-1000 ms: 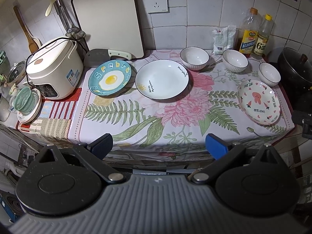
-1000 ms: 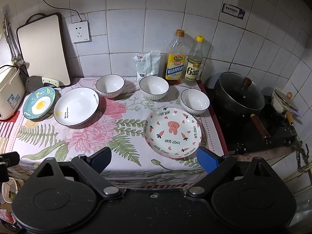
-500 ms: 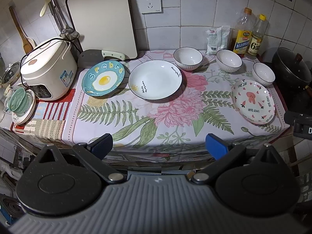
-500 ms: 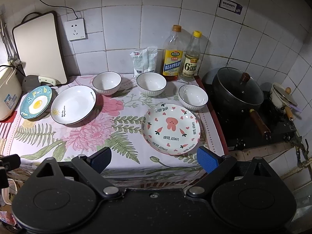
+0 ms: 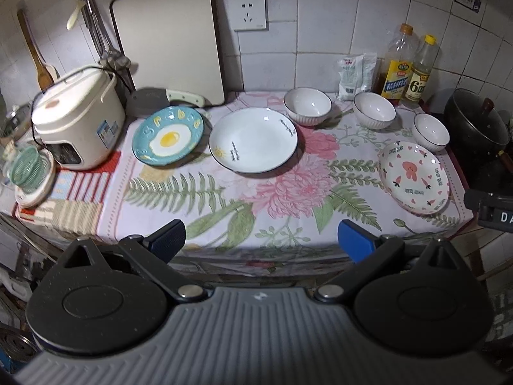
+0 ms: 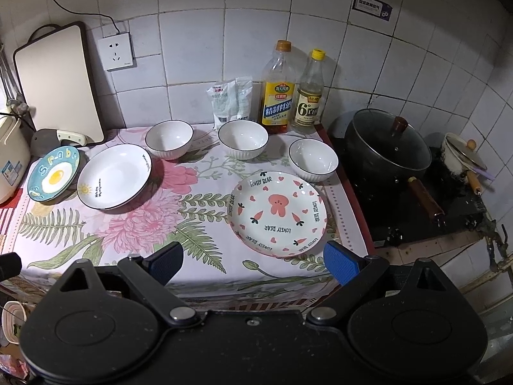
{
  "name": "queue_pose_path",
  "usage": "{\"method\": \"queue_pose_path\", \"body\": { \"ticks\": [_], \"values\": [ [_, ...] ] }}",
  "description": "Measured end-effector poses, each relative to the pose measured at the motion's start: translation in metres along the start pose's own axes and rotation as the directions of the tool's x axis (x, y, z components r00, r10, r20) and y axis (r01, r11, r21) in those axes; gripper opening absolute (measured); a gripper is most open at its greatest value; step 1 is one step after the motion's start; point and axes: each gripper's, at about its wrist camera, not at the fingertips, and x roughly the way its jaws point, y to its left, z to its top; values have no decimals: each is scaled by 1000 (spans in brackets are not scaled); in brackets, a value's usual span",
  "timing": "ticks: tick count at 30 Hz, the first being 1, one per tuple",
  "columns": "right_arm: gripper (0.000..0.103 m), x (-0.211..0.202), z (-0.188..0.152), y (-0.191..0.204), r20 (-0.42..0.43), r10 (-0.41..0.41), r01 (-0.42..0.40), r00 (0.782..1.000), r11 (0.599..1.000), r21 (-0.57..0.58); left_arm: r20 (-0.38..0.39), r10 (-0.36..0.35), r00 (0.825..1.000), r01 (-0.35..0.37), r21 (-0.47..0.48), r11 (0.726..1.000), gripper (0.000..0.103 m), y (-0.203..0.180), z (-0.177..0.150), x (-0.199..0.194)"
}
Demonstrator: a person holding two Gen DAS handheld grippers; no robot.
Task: Organize plates and bowls
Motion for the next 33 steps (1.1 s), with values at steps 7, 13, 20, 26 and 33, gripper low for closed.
{"method": "queue_pose_path", "body": {
  "ticks": [7, 13, 20, 26, 33],
  "values": [
    [96, -3, 0, 0, 20, 18, -18, 1000, 1000, -7, 8, -3, 1000, 3, 8, 1000, 103, -3, 1, -2],
    [96, -6, 0, 0, 65, 90, -89, 994, 996, -31, -12, -47, 999, 47, 1, 999, 101, -1, 1, 0],
    [96, -1, 5, 6, 169, 200, -192, 965, 980, -59, 20, -42, 999, 43, -30, 999, 101, 19, 10, 7],
    [96, 23, 8, 17, 237, 342, -333, 909, 940, -81, 86, -78, 993, 83, -64, 994, 101, 45, 22, 30],
    [96, 57, 28, 55, 207, 388, -372, 898, 922, -112, 92, -74, 993, 78, -38, 996, 100, 60, 42, 68]
  ]
}}
